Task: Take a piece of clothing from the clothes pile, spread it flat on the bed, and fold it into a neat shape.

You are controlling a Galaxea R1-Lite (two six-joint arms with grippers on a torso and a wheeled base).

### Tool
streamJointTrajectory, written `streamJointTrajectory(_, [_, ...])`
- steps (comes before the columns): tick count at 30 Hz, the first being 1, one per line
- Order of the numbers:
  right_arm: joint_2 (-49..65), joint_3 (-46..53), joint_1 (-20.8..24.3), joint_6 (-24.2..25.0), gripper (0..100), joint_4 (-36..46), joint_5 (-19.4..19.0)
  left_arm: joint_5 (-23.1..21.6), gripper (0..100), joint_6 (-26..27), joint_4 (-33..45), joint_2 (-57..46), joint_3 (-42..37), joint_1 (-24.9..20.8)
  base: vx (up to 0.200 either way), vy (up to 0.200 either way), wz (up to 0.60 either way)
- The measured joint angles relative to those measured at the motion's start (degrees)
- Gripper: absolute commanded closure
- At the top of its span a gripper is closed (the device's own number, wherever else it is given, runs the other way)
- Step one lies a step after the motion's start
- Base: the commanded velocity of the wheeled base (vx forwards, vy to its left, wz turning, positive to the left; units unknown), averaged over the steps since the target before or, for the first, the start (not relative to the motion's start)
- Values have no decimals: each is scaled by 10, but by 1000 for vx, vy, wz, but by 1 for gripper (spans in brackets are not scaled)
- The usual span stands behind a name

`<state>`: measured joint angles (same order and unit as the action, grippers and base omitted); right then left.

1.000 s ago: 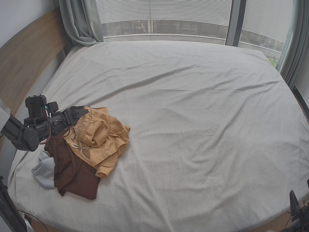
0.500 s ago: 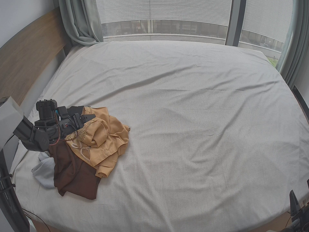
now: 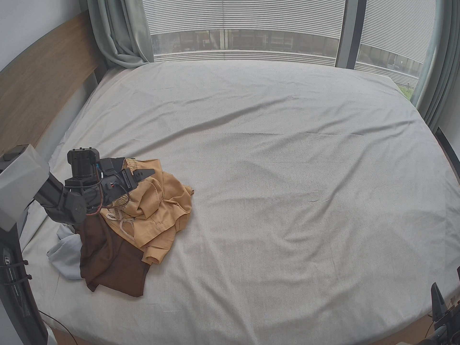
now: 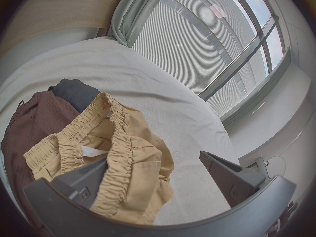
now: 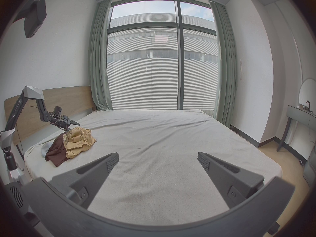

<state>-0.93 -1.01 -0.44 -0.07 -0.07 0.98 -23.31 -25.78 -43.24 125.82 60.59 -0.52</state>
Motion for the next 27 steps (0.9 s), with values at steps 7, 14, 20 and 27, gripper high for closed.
streamJointTrajectory(7, [0,0,0,0,0,0,0,6,0,-2,0,19,19,-2,0,0,0])
streamJointTrajectory(14, [0,0,0,0,0,0,0,7,100,-3,0,30,32,-2,0,0,0])
streamJointTrajectory(20, [0,0,0,0,0,0,0,7,100,-2,0,35,32,-2,0,0,0])
streamJointTrajectory(27, [0,0,0,0,0,0,0,5,100,-5,0,38,26,-2,0,0,0])
